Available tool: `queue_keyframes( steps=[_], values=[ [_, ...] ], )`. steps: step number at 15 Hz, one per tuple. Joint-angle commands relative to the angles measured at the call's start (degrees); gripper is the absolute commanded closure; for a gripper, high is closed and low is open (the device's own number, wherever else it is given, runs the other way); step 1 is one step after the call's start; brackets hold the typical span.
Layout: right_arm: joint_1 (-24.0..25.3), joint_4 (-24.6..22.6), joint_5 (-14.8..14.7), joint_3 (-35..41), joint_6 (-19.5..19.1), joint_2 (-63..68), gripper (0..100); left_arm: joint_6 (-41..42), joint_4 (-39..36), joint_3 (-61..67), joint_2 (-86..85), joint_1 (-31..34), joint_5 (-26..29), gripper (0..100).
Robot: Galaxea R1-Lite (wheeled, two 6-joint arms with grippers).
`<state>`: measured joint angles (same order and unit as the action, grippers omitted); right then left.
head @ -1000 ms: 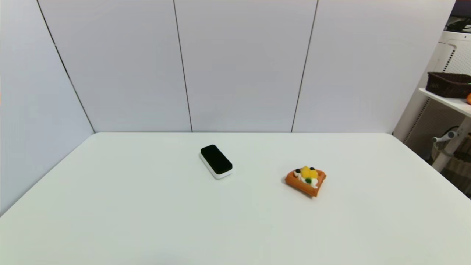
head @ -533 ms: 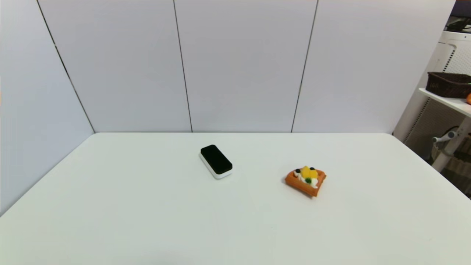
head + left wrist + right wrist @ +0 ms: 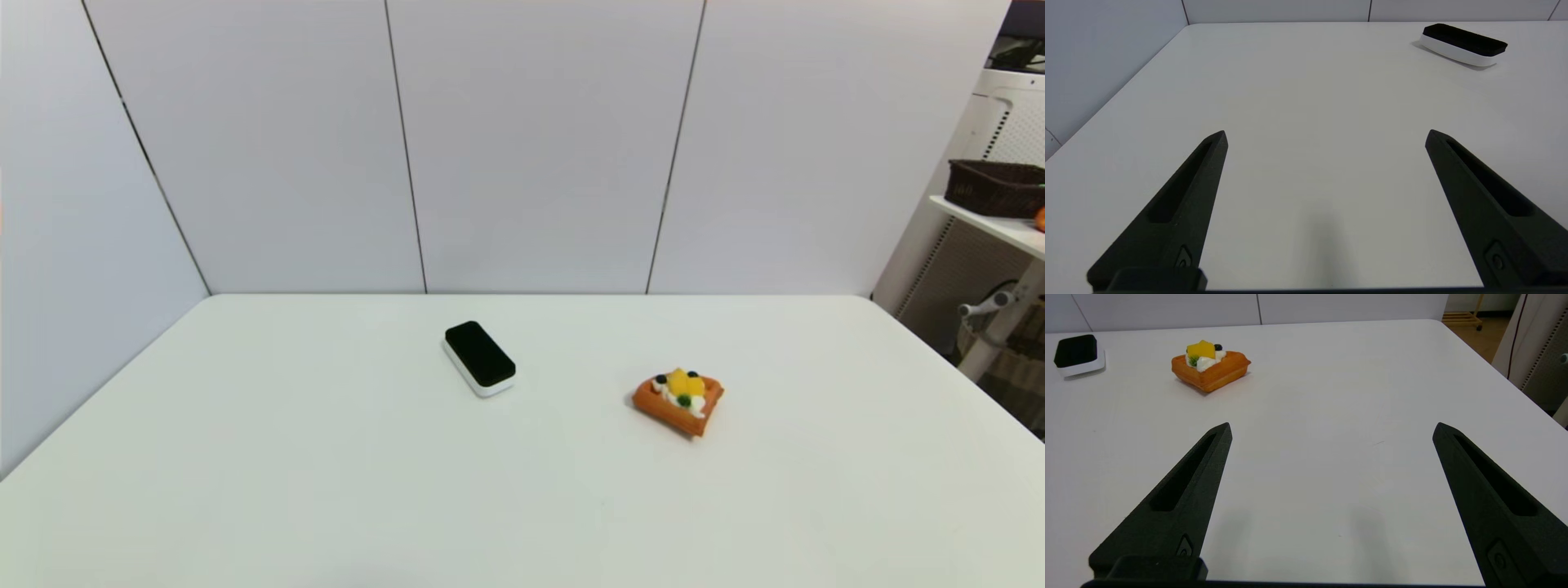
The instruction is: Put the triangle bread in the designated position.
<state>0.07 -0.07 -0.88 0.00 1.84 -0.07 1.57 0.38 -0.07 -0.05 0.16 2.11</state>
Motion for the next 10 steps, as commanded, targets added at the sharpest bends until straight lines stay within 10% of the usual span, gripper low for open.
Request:
queue_keyframes(
  steps=[1, 10],
  values=[
    [0.0, 0.1, 0.0, 0.0, 0.0, 0.1, 0, 3.0, 5.1, -5.1, 3.7, 0.0, 0.8, 0],
    [0.0, 0.0, 0.0, 0.0, 0.0, 0.1, 0, 14.8, 20.5, -34.9, 40.1, -8.6, 8.2, 0]
  ],
)
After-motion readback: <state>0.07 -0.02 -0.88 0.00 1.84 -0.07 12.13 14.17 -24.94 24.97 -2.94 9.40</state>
